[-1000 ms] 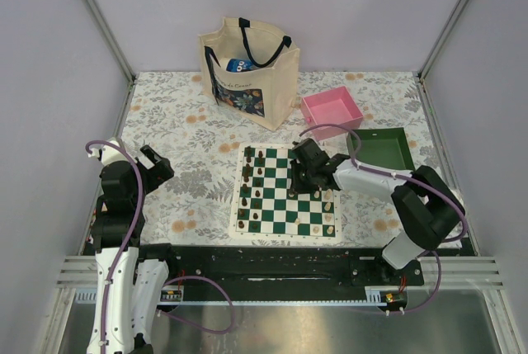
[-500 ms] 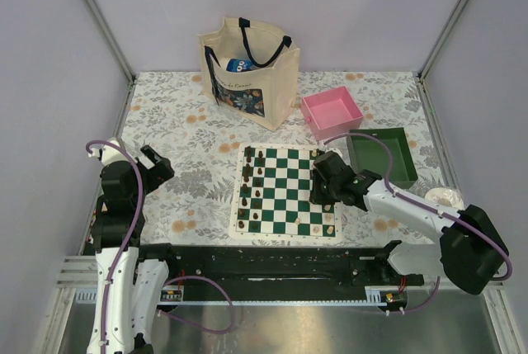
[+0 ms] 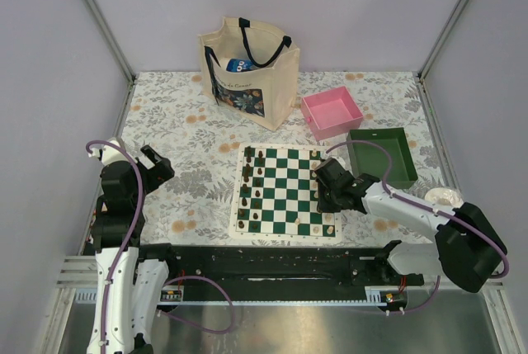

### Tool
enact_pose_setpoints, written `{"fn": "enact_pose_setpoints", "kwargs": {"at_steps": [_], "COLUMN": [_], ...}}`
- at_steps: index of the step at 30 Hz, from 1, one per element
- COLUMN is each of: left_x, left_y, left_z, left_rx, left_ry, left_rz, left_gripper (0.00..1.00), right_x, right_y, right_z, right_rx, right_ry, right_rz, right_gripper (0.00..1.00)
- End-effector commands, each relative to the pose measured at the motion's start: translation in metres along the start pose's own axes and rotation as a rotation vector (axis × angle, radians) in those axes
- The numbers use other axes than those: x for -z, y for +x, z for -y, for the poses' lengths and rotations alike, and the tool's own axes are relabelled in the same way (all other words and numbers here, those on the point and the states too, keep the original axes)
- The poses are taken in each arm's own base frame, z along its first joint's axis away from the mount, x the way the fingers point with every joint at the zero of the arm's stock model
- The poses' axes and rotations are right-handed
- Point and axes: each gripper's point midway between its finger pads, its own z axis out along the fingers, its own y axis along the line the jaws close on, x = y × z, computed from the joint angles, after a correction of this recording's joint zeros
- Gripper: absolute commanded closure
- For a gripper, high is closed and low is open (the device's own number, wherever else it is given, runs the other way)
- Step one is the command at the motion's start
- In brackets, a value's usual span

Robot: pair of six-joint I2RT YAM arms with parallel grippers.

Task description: Set up the chess pieces on the board

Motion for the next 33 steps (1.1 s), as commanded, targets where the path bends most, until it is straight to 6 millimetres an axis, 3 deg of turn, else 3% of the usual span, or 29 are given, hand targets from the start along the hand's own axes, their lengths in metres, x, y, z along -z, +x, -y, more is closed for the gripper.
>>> {"fn": "enact_pose_setpoints", "kwargs": {"at_steps": [1,14,19,24,33], "left_x": [-0.001,-0.001,-0.001,-0.002,-0.001], "left_y": [-0.01,-0.011,-0.011,-0.01,-0.011], "left_z": [0.008,0.008,0.008,0.008,0.008], "left_rx": [0.005,0.006,0.005,0.006,0.006], "left_ry": [0.036,0.034,0.036,0.034,0.036], "left_rz": [0.037,0.04,0.037,0.037,0.041], "left_gripper": [0.01,0.01,0.01,0.01,0.01], "right_x": [0.003,-0.009,-0.011,-0.008,0.015], "right_y": [-0.027,-0.028,-0.027,-0.028,-0.04], "right_z": [-0.012,-0.019,-0.02,-0.021,-0.044], "right_rx": [0.012,0.025,0.026,0.028,0.035], "right_ry": [-0.01,-0.02,-0.02,-0.031,-0.153], "right_rz": [0.085,0.062,0.051,0.06,0.1], "right_gripper": [0.8,0.78,0.71,0.6,0.56]}}
